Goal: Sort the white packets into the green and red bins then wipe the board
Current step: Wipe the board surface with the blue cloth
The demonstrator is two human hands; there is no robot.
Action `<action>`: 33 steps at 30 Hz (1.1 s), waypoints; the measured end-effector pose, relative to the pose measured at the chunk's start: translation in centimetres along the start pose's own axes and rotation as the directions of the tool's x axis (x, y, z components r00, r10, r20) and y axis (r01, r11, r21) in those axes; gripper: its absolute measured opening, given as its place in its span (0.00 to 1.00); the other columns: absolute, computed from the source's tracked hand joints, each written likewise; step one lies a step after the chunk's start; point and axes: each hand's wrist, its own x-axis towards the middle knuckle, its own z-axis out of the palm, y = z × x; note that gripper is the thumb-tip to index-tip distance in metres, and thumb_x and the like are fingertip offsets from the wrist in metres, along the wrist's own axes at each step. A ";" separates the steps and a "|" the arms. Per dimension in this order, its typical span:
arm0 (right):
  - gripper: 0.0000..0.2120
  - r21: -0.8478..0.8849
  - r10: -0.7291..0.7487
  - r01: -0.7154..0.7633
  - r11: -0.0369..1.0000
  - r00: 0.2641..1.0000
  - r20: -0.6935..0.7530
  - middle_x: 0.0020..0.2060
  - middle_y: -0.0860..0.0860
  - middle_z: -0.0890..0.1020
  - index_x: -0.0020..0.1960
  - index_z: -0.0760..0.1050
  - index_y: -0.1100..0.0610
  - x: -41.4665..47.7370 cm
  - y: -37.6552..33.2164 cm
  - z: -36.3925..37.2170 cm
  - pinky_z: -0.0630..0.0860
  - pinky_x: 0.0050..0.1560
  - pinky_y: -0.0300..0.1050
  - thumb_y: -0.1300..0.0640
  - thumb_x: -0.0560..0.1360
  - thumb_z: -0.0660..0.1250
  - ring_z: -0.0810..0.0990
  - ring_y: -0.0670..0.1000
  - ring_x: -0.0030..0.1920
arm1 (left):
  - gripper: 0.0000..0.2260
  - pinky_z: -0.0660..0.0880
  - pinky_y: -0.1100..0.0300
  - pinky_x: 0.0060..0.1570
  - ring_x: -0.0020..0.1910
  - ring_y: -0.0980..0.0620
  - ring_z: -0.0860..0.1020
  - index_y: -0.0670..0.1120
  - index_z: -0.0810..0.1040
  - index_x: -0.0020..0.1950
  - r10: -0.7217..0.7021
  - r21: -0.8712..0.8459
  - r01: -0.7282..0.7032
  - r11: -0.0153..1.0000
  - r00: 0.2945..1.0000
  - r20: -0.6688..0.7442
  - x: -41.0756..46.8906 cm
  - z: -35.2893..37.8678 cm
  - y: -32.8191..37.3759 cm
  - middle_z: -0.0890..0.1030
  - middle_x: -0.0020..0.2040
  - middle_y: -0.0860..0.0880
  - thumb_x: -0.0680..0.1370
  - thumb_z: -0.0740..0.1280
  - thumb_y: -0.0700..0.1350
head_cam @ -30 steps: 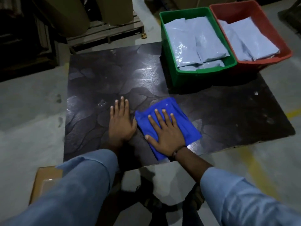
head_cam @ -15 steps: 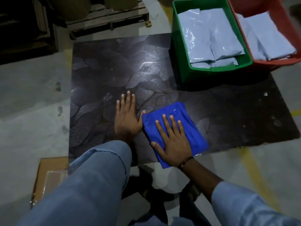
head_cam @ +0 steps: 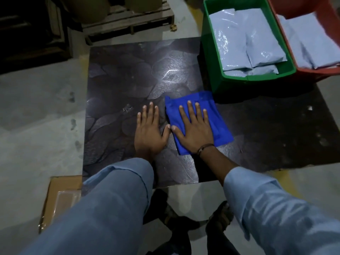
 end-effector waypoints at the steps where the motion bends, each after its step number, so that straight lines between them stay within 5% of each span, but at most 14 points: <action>1: 0.39 0.001 -0.008 0.008 1.000 1.000 -0.004 0.81 0.57 0.50 0.82 0.50 0.52 -1.5 0.2 0.1 0.48 0.77 0.64 0.30 0.79 0.45 0.44 0.60 0.81 | 0.36 0.49 0.43 0.81 0.83 0.42 0.51 0.41 0.57 0.82 0.002 -0.001 -0.002 1.000 1.000 0.007 0.0 0.0 0.1 0.55 0.83 0.42 0.80 0.56 0.60; 8: 0.40 0.033 -0.016 0.016 0.999 1.000 0.006 0.81 0.56 0.50 0.82 0.52 0.50 -9.2 -1.4 -0.6 0.46 0.78 0.66 0.28 0.78 0.50 0.42 0.60 0.81 | 0.34 0.49 0.43 0.81 0.83 0.41 0.51 0.41 0.58 0.82 -0.008 0.009 0.007 1.000 0.999 0.048 0.0 -1.0 0.4 0.54 0.83 0.42 0.81 0.53 0.59; 12: 0.31 0.115 0.006 -0.007 0.993 1.000 0.008 0.79 0.54 0.60 0.80 0.58 0.43 -7.2 -1.5 -1.4 0.48 0.78 0.65 0.32 0.80 0.47 0.50 0.60 0.81 | 0.35 0.54 0.41 0.79 0.83 0.39 0.50 0.40 0.59 0.81 0.068 0.019 -0.069 0.997 0.996 0.063 1.0 -1.1 -0.6 0.54 0.83 0.40 0.80 0.53 0.58; 22: 0.31 0.045 -0.015 0.018 0.999 0.998 -0.055 0.81 0.56 0.54 0.81 0.53 0.45 5.8 -2.8 -0.1 0.48 0.77 0.65 0.36 0.81 0.47 0.48 0.61 0.81 | 0.39 0.51 0.41 0.80 0.82 0.38 0.51 0.40 0.56 0.82 -0.011 0.056 0.013 0.998 1.000 -0.023 7.4 -1.4 -6.3 0.54 0.83 0.39 0.80 0.54 0.64; 27: 0.31 0.075 0.066 -0.061 0.995 0.995 -0.070 0.80 0.57 0.58 0.80 0.58 0.46 16.6 -2.3 -0.8 0.48 0.77 0.66 0.36 0.80 0.48 0.53 0.63 0.80 | 0.39 0.54 0.39 0.79 0.82 0.38 0.53 0.38 0.59 0.81 -0.012 0.050 0.015 0.999 0.997 -0.072 7.6 -1.1 -6.4 0.56 0.82 0.38 0.80 0.59 0.64; 33: 0.32 0.116 0.163 -0.164 0.980 0.987 0.015 0.81 0.56 0.51 0.81 0.53 0.46 29.3 -0.7 -1.9 0.42 0.78 0.65 0.35 0.81 0.45 0.47 0.62 0.80 | 0.40 0.52 0.40 0.79 0.83 0.40 0.49 0.41 0.57 0.82 -0.029 0.043 0.031 0.999 0.999 -0.043 8.1 -0.8 -6.8 0.52 0.84 0.41 0.79 0.61 0.64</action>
